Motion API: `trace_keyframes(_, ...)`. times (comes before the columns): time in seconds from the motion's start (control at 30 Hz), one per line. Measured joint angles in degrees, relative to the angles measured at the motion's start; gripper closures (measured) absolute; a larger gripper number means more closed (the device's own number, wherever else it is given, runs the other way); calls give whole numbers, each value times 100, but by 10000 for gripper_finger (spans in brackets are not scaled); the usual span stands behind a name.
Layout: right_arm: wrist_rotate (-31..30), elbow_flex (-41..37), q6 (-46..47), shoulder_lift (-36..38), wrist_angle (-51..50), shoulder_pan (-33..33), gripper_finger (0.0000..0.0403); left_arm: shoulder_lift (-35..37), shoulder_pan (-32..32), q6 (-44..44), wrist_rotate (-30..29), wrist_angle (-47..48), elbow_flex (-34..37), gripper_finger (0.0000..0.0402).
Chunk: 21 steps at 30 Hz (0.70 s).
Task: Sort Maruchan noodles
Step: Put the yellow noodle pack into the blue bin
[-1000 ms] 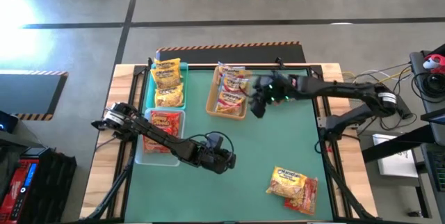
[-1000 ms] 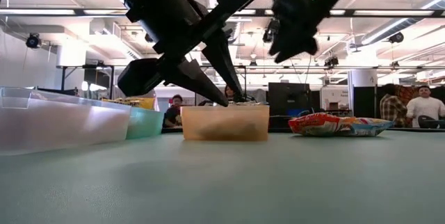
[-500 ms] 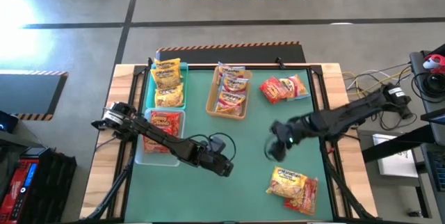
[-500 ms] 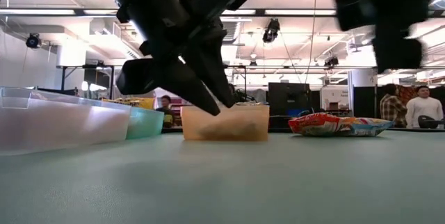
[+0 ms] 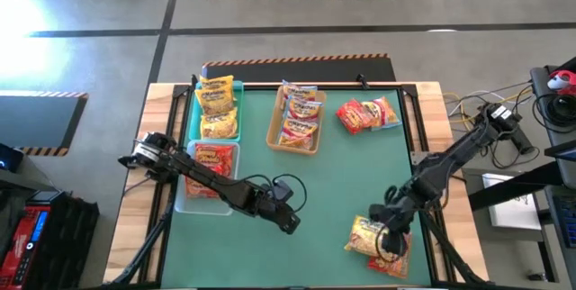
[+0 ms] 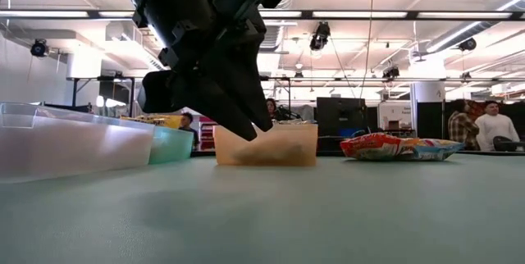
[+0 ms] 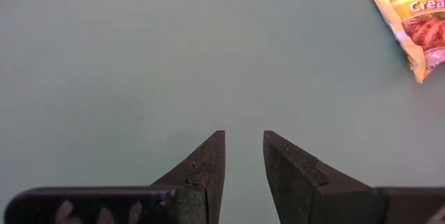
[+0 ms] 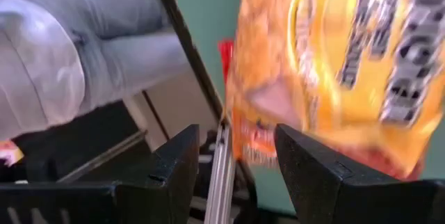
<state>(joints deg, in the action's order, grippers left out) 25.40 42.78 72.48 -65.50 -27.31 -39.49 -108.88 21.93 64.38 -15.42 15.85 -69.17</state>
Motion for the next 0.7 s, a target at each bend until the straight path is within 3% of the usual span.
trace_keyframes(0.23, 59, 0, 231, -230, -11, -260, 225, 0, 0, -48, -2, -4, 0, 319)
trace_keyframes(0.43, -17, 0, -190, -636, 0, -251, 225, 0, 0, -74, -4, 1, 0, 319)
trace_keyframes(0.7, -925, 0, -1161, -1211, 13, -157, 225, 0, -2, -74, -7, 3, 0, 319)
